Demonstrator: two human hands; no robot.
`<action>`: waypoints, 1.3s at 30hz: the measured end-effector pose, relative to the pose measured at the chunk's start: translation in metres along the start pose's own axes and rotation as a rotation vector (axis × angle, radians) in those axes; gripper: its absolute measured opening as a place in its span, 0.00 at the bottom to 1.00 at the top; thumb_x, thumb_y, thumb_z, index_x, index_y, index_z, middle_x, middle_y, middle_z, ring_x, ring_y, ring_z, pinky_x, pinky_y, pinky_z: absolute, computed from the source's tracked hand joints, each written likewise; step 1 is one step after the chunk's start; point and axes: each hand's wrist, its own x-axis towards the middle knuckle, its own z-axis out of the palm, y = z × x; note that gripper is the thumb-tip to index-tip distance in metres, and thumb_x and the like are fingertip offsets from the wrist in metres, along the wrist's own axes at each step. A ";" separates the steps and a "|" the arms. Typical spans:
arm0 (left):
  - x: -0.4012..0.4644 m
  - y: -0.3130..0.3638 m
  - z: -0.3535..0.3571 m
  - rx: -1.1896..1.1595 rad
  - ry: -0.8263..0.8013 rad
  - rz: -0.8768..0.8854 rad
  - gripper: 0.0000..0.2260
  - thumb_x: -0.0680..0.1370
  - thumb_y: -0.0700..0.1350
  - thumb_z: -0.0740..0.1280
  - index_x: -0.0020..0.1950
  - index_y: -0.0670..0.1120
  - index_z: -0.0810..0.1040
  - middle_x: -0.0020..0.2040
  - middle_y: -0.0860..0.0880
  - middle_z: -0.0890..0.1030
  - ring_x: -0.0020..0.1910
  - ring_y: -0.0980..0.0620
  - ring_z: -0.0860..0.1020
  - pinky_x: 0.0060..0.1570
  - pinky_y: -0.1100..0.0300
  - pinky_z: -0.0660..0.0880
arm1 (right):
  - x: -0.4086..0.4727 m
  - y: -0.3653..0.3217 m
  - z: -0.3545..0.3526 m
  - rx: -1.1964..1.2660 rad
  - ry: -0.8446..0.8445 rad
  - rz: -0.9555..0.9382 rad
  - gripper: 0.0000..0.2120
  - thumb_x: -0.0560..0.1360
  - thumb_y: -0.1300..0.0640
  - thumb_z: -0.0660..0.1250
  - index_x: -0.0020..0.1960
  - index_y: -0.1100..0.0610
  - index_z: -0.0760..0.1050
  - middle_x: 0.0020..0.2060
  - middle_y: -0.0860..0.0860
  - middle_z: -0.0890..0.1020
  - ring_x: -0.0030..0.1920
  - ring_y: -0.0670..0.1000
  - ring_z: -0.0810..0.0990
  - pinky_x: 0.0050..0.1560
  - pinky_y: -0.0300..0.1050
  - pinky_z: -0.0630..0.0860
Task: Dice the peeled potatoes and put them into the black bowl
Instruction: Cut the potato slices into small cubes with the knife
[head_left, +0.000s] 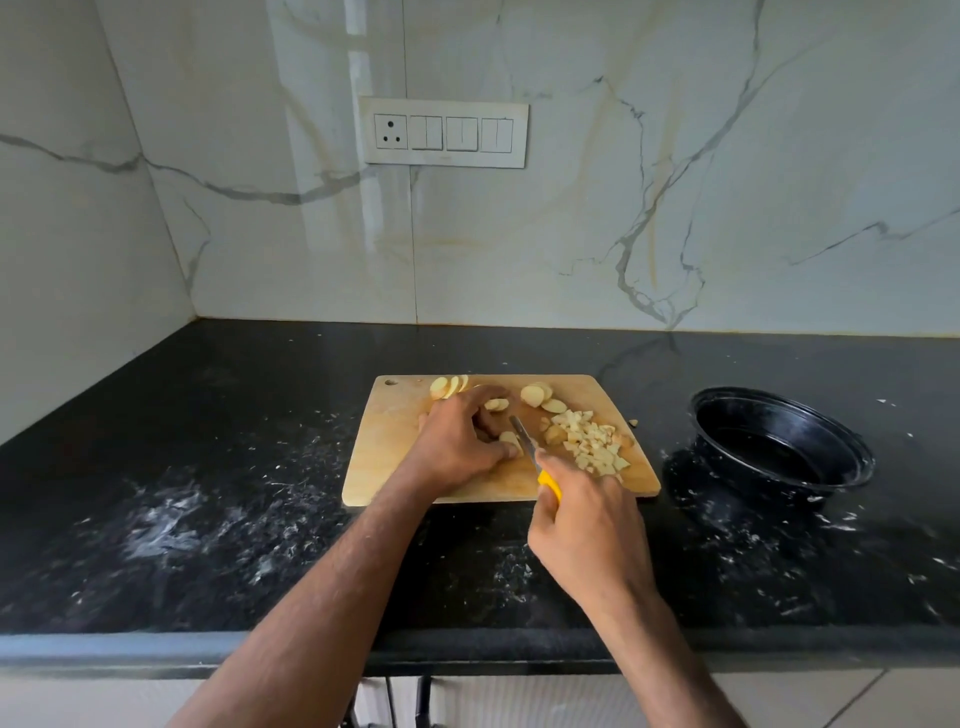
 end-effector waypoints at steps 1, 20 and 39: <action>0.001 -0.001 0.000 0.009 0.005 0.005 0.30 0.62 0.54 0.77 0.65 0.59 0.77 0.40 0.58 0.83 0.41 0.58 0.81 0.53 0.46 0.79 | 0.001 0.000 0.001 -0.011 -0.008 -0.005 0.22 0.78 0.50 0.63 0.72 0.44 0.72 0.45 0.50 0.85 0.45 0.52 0.82 0.45 0.46 0.80; 0.000 0.003 -0.001 0.077 -0.037 0.052 0.25 0.71 0.41 0.78 0.67 0.51 0.80 0.41 0.56 0.83 0.40 0.62 0.78 0.49 0.64 0.77 | 0.014 -0.009 0.009 -0.046 -0.106 -0.026 0.22 0.78 0.54 0.63 0.71 0.47 0.71 0.50 0.50 0.83 0.48 0.53 0.80 0.50 0.47 0.76; -0.003 0.008 -0.004 0.039 -0.037 0.012 0.24 0.71 0.42 0.79 0.66 0.47 0.81 0.48 0.54 0.83 0.44 0.60 0.78 0.45 0.73 0.75 | -0.019 0.009 -0.032 0.079 -0.027 0.087 0.20 0.75 0.55 0.67 0.67 0.46 0.78 0.52 0.45 0.85 0.48 0.49 0.83 0.49 0.45 0.82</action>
